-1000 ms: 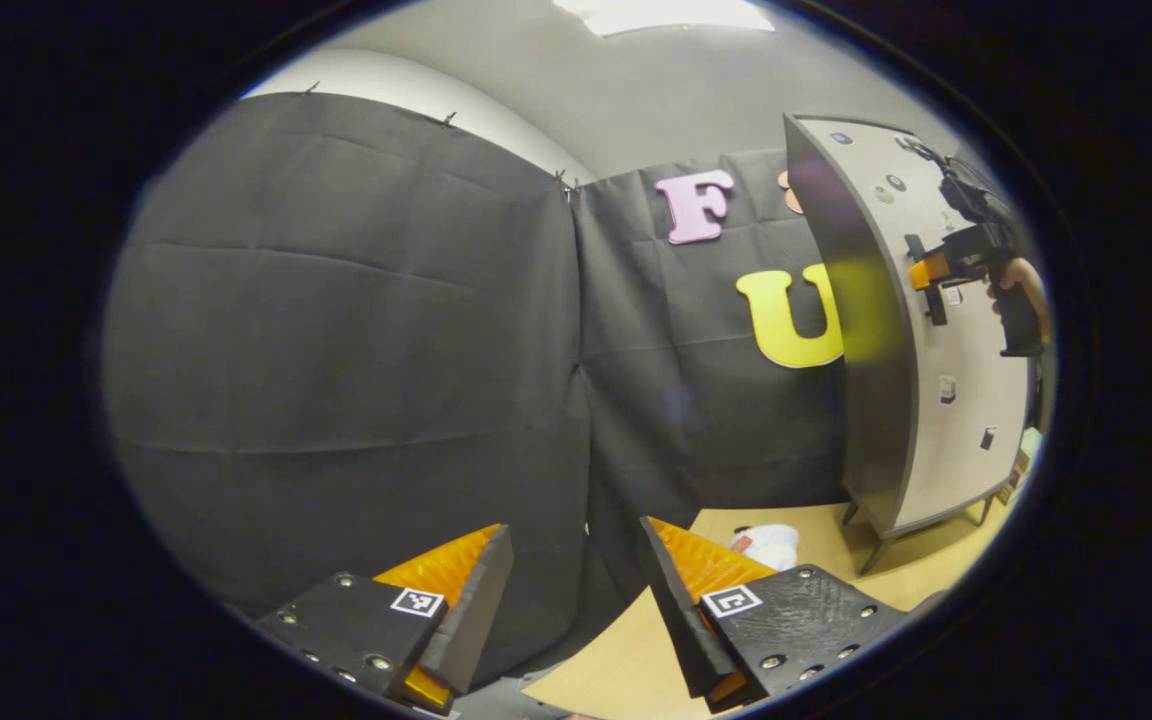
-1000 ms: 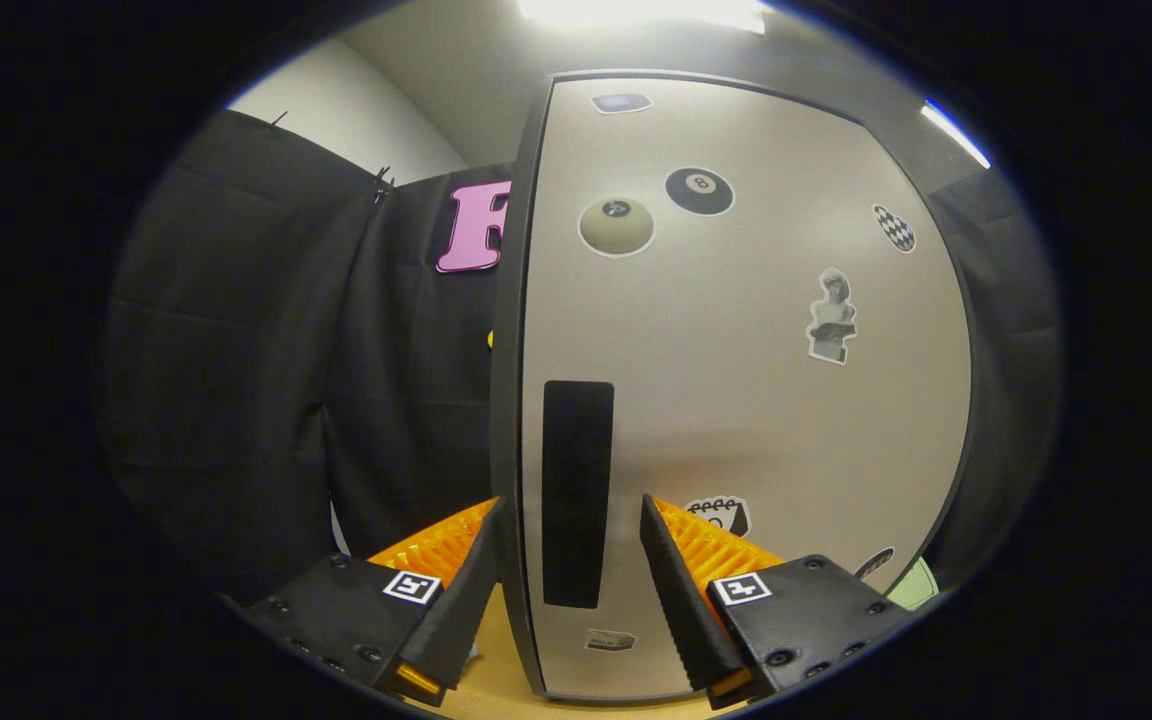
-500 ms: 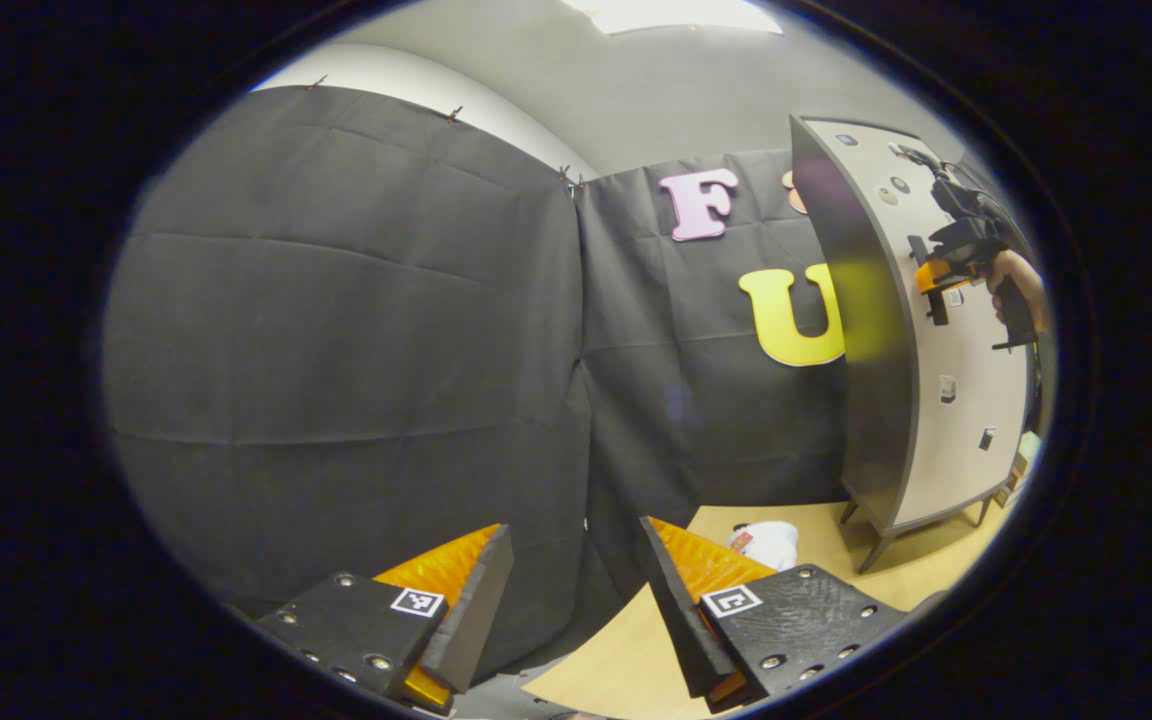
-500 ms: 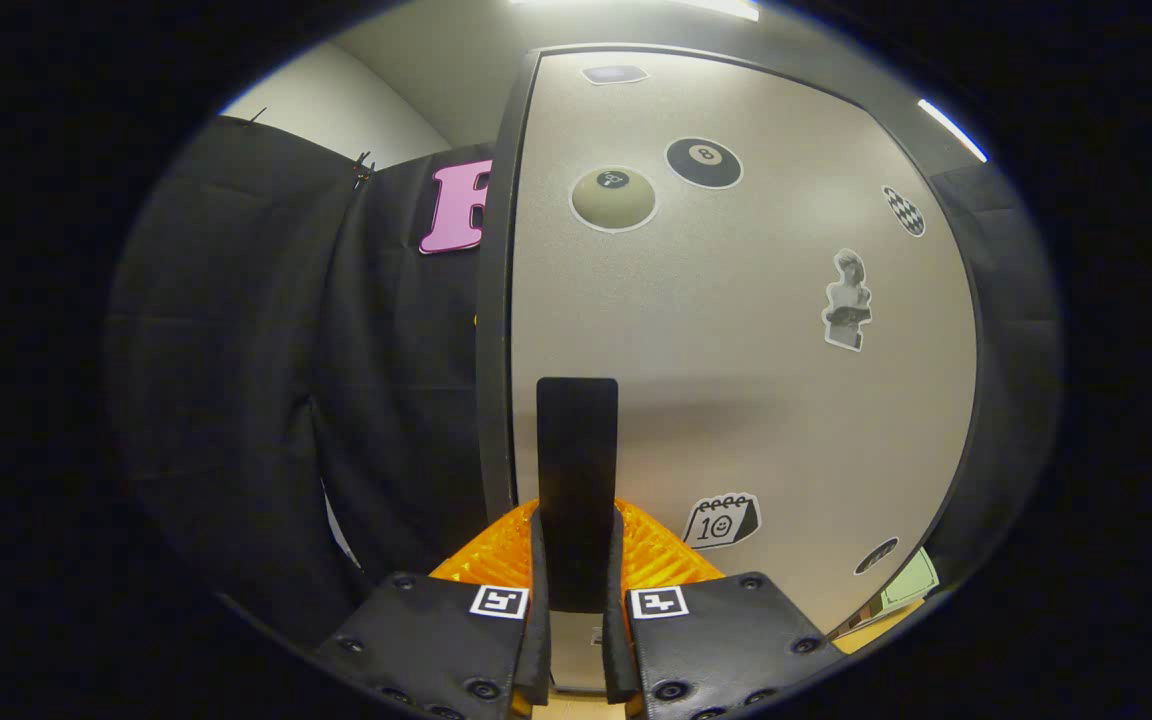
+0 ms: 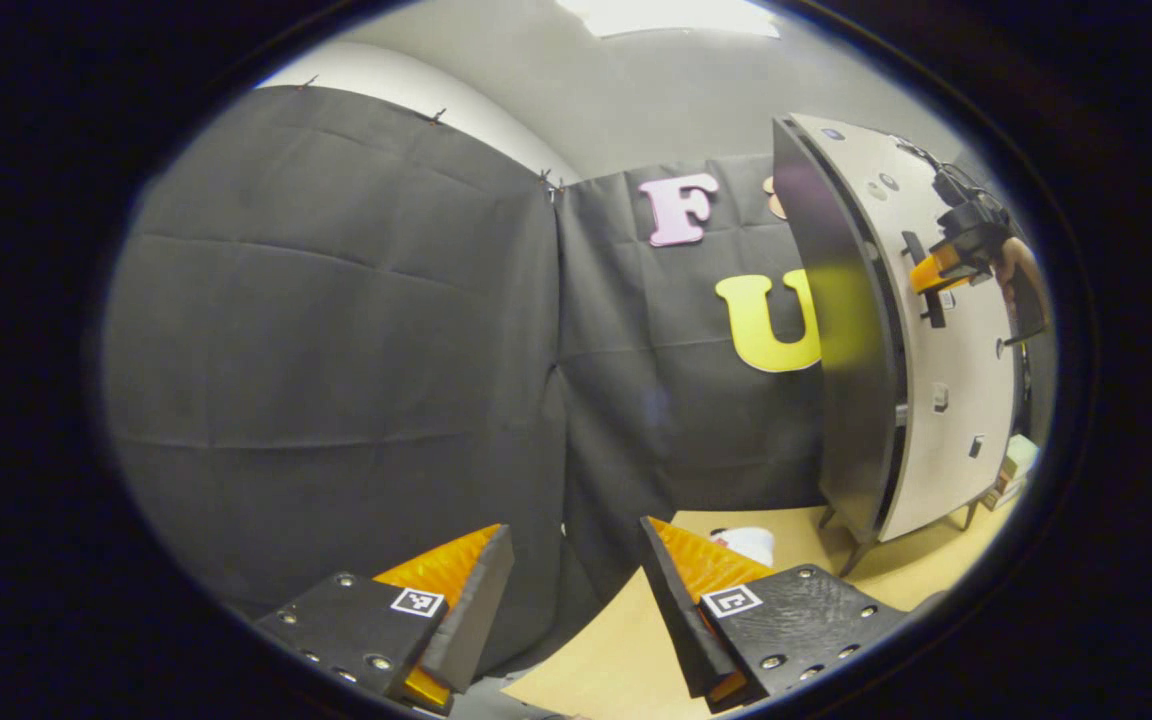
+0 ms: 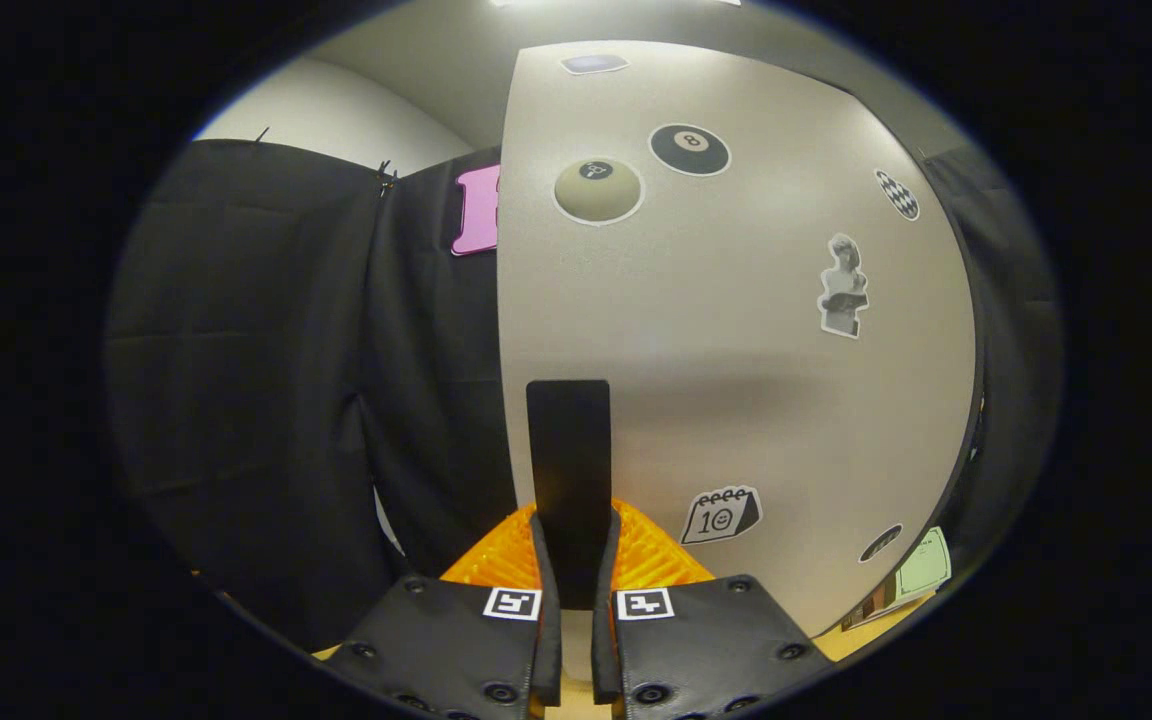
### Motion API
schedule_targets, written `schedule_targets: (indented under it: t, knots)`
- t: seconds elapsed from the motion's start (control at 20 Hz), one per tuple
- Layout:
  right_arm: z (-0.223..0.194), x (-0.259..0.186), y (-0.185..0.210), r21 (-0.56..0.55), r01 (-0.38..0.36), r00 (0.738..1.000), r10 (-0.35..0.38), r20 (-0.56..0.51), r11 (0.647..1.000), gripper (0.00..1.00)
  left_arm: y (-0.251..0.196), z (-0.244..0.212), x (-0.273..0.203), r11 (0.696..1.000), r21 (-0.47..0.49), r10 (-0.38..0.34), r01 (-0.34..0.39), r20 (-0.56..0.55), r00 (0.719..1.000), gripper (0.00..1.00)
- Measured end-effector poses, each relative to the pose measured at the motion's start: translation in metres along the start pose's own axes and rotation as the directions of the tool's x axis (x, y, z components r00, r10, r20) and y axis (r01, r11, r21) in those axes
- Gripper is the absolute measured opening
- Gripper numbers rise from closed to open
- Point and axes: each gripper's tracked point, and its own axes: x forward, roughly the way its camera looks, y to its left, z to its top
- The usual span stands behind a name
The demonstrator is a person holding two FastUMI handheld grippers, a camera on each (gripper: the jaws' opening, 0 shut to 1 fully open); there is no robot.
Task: Open the cabinet door with the right hand, grasp the bottle in the cabinet with the left hand and place it on the coaster, then close the cabinet door with the right hand.
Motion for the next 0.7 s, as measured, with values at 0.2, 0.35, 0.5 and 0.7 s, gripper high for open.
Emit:
schedule_targets:
  t: [0.2,0.35,0.5,0.7]
  knots:
    - [0.0,-0.01,-0.001,0.01,-0.055,0.998,0.055,-0.011,0.998,0.13,-0.016,0.006,0.004,0.999,0.012,-0.046,0.046,0.013,0.999,0.77]
    - [0.001,-0.015,-0.003,0.004,-0.097,0.995,0.097,-0.008,0.995,0.13,-0.032,0.013,0.009,0.997,0.014,-0.078,0.078,0.025,0.997,0.77]
    - [0.0,-0.018,-0.007,0.01,-0.145,0.989,0.145,-0.019,0.989,0.13,-0.045,0.013,0.015,0.993,0.012,-0.115,0.115,0.019,0.993,0.77]
    - [0.001,-0.019,-0.008,0.002,-0.191,0.982,0.191,-0.015,0.982,0.13,-0.082,0.021,0.017,0.984,0.028,-0.175,0.174,0.027,0.984,0.77]
